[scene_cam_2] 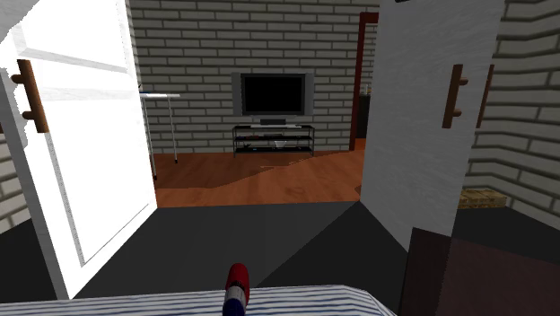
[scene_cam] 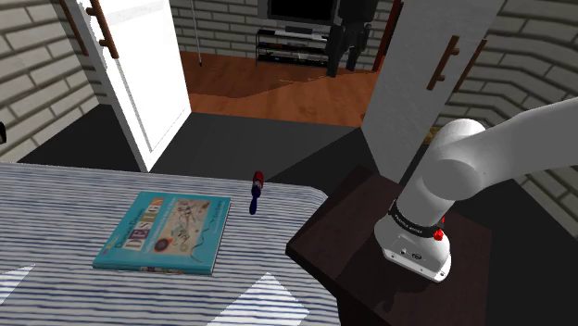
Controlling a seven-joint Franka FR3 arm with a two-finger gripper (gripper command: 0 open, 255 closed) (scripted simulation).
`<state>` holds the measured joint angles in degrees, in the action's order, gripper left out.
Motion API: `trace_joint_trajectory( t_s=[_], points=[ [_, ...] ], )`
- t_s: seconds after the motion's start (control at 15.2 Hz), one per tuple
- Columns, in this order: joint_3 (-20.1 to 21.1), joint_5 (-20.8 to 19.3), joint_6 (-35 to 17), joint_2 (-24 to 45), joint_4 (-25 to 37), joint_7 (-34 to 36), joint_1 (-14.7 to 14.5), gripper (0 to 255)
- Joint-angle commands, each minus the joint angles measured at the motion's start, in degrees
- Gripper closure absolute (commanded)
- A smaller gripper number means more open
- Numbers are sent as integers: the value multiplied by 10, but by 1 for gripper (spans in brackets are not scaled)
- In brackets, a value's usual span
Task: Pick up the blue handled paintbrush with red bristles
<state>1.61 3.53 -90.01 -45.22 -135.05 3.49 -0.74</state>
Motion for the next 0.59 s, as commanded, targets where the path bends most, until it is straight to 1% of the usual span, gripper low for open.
trace_joint_trajectory(
  t_s=[0.0,0.26,0.53],
  points=[
    [0,0,0,0,0,0,0,0],
    [39,19,-72,15,-57,64,5,0],
    [80,37,-148,48,-100,129,9,0]
  ],
)
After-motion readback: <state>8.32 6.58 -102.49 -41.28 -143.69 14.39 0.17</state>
